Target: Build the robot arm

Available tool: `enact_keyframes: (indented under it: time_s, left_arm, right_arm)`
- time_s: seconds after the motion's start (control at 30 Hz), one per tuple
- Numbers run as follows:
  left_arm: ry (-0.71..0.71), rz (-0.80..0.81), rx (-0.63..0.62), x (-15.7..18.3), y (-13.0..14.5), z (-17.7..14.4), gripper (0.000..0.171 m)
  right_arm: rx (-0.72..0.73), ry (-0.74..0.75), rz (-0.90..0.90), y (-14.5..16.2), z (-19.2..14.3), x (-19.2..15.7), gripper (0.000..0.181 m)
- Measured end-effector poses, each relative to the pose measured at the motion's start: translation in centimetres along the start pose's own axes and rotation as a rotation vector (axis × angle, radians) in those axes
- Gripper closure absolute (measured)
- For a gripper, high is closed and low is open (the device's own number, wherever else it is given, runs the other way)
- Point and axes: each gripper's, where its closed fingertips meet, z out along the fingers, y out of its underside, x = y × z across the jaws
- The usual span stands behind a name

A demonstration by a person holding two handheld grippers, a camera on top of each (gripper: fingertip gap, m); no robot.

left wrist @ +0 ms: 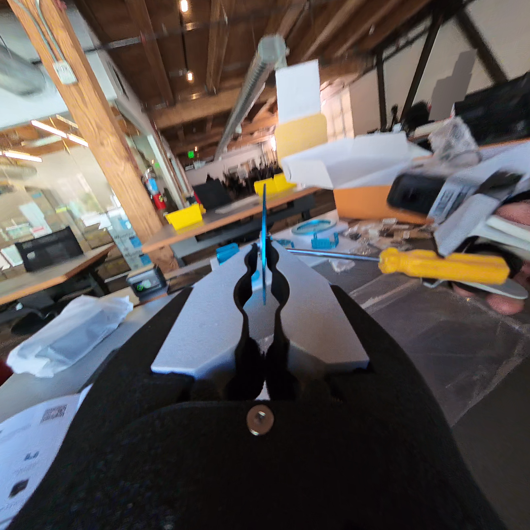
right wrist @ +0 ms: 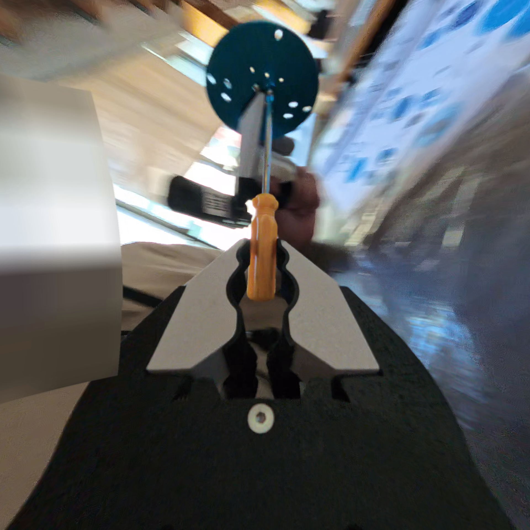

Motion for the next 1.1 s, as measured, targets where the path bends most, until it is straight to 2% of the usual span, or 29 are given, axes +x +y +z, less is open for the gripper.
enact_keyframes:
  time_s: [0.03,0.07,0.1,0.23,0.4,0.47,0.6,0.7,0.83,1.1]
  left_arm:
    - [0.012,-0.010,0.045,-0.1,-0.8,-0.3,0.166]
    - [0.032,-0.026,0.079,0.0,-1.3,-0.6,0.166]
    - [0.048,-0.035,0.091,0.0,-1.5,-0.7,0.166]
    - [0.043,-0.021,0.090,-0.4,-1.3,-0.9,0.166]
    - [-0.026,-0.048,-0.017,-2.3,0.8,-0.6,0.166]
    - [-0.031,-0.094,-0.107,-2.6,2.6,0.0,0.166]
    - [-0.025,-0.211,-0.300,-2.4,6.4,0.8,0.166]
    - [-0.018,-0.240,-0.364,-2.1,7.7,1.0,0.166]
    - [-0.003,-0.247,-0.403,-1.3,8.3,1.2,0.166]
    - [0.021,-0.176,-0.438,0.3,8.5,1.6,0.166]
  right_arm:
    - [0.028,-0.166,0.134,-0.2,0.0,-1.3,0.165]
    - [0.033,-0.269,0.226,-0.2,-0.1,-1.8,0.165]
    - [0.021,-0.310,0.260,0.1,0.2,-1.9,0.165]
    - [-0.021,-0.288,0.228,1.0,1.2,-1.9,0.164]
    - [-0.046,-0.009,0.039,0.9,0.4,1.0,0.165]
    - [-0.074,0.209,-0.156,0.6,-0.2,2.9,0.165]
    - [-0.152,0.739,-0.656,-1.1,-2.5,6.1,0.165]
    - [-0.210,1.011,-0.910,-2.3,-3.7,6.7,0.165]
    - [-0.310,1.151,-1.042,-1.9,-3.7,7.3,0.164]
    - [-0.311,1.164,-1.041,-1.8,-3.5,7.2,0.164]
